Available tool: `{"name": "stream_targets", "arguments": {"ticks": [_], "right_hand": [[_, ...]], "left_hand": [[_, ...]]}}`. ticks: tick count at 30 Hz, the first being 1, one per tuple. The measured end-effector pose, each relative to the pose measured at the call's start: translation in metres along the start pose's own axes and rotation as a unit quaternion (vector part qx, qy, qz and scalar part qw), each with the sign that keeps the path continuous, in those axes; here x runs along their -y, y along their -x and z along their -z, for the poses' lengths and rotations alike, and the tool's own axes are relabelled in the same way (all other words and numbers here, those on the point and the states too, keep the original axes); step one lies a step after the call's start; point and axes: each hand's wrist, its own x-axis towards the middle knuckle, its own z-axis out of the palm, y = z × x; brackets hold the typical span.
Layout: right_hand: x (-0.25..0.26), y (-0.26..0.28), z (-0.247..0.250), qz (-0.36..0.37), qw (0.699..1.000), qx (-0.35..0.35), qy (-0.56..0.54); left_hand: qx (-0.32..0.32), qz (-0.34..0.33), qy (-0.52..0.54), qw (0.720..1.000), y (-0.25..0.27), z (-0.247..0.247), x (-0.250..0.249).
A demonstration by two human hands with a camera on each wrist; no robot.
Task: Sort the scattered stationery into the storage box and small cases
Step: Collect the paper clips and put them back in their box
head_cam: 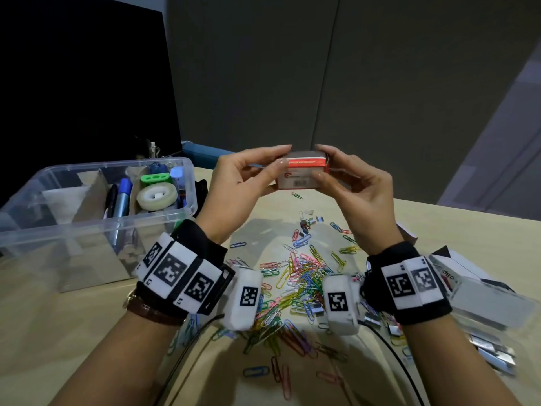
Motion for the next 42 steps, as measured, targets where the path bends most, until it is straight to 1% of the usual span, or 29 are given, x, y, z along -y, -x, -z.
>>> {"name": "stream_targets", "arguments": {"ticks": [3,7,9,12,17,19,23,26,29,32,34,36,38,42], "right_hand": [[0.0,-0.001,0.002,-0.016,1.0,-0.01,-0.021],[-0.003,0.003,-0.006,0.001,1.0,-0.029,0.013],[-0.003,0.005,-0.01,-0.002,1.0,-0.026,0.015],[0.003,0.003,-0.01,-0.008,1.0,-0.01,-0.014],[0.027,0.001,-0.028,-0.026,0.993,-0.048,-0.102],[0.038,-0.004,-0.039,-0.016,0.993,-0.039,-0.114],[0.06,-0.023,-0.068,0.02,0.993,0.019,-0.115],[0.074,-0.041,-0.097,0.038,0.993,0.071,-0.089],[0.085,-0.054,-0.127,0.018,0.985,0.126,-0.117],[0.093,-0.064,-0.152,-0.016,0.97,0.21,-0.118],[0.096,-0.07,-0.169,-0.021,0.963,0.251,-0.09],[0.096,-0.074,-0.185,-0.017,0.959,0.276,-0.069],[0.094,-0.078,-0.198,-0.012,0.953,0.298,-0.05],[0.088,-0.084,-0.218,0.021,0.943,0.331,0.02]], "left_hand": [[-0.05,-0.035,-0.009,0.998,0.002,-0.007,0.006],[-0.105,-0.06,-0.015,0.993,0.003,-0.017,0.013],[-0.114,-0.07,-0.028,0.991,0.002,-0.016,0.013],[-0.124,-0.094,-0.051,0.987,0.0,-0.011,0.008],[-0.14,-0.093,-0.06,0.984,0.004,0.006,-0.014],[-0.153,-0.102,-0.065,0.981,0.009,0.019,-0.024],[-0.172,-0.101,-0.042,0.979,0.015,0.055,-0.049],[-0.199,-0.104,-0.03,0.974,0.018,0.082,-0.071],[-0.219,-0.095,-0.036,0.97,0.026,0.111,-0.088],[-0.222,-0.061,-0.06,0.971,0.037,0.146,-0.098],[-0.221,-0.03,-0.077,0.972,0.045,0.169,-0.101],[-0.227,-0.007,-0.09,0.97,0.051,0.188,-0.102],[-0.235,0.007,-0.096,0.967,0.058,0.202,-0.1],[-0.239,0.022,-0.119,0.963,0.068,0.219,-0.087]]}}
